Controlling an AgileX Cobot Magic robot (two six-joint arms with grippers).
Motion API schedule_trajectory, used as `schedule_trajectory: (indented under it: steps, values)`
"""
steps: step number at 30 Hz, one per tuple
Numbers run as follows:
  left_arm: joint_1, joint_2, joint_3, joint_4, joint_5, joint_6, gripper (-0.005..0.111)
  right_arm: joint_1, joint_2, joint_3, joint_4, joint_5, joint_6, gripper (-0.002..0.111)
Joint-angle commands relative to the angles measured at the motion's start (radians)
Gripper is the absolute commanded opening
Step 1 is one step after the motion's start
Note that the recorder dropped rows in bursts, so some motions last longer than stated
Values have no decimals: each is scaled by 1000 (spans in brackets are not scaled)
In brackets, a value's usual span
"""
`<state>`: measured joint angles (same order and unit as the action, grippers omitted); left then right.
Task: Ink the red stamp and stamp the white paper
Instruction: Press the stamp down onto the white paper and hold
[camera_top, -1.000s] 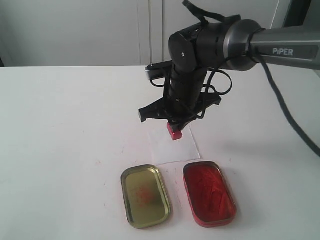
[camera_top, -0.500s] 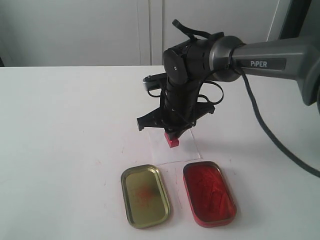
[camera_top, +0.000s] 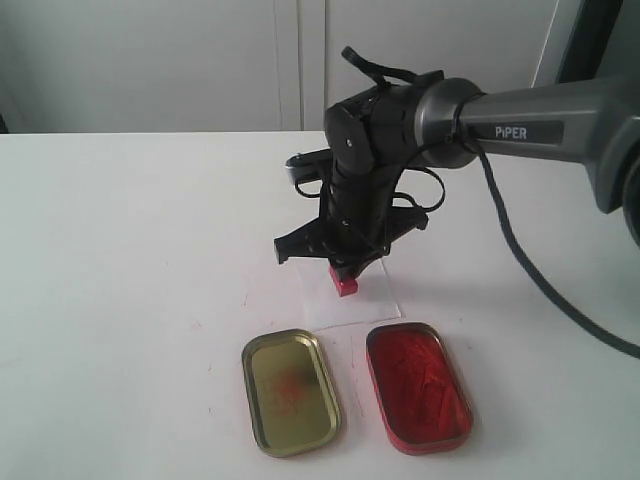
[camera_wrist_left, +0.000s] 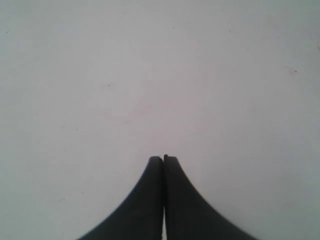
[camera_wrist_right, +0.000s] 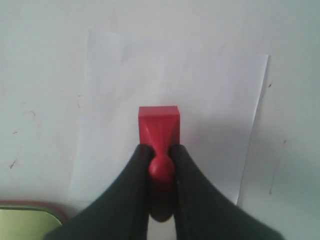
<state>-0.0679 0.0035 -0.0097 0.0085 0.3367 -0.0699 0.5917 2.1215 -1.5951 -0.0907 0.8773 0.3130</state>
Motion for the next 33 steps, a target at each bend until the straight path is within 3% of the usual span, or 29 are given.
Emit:
schedule_trajectory:
  steps: [1,33]
  values:
    - [1,-3,10,0,14,-1,0,-5,5,-9,-14,5,4,0]
    - [1,-3,10,0,14,-1,0,-4,243,-9,41,58,4,0]
